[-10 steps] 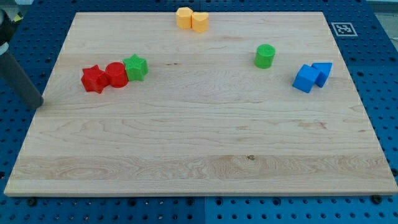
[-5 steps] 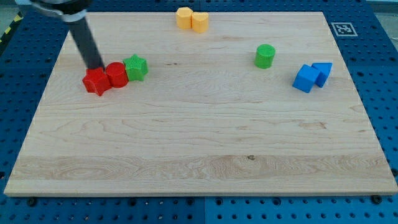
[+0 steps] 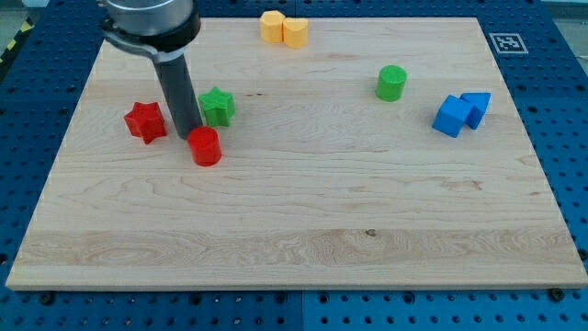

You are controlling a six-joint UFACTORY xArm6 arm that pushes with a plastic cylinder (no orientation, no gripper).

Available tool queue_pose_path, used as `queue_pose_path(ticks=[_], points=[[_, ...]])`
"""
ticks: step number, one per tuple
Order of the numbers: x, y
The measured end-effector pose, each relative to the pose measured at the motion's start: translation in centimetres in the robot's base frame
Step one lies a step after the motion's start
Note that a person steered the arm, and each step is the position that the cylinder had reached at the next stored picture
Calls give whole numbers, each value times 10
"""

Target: Slide the red circle to the bottom left diagonal of the green circle

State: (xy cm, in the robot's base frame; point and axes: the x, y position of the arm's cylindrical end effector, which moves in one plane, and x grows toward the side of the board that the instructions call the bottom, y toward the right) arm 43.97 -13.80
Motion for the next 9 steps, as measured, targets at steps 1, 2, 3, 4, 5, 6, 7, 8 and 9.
queue_pose_path(ticks=[1,2,3,4,5,6,7,8,9], points=[[13,0],[25,0],[47,-1],[64,-1],[65,1],[65,24],[65,59],[61,72],[67,58]])
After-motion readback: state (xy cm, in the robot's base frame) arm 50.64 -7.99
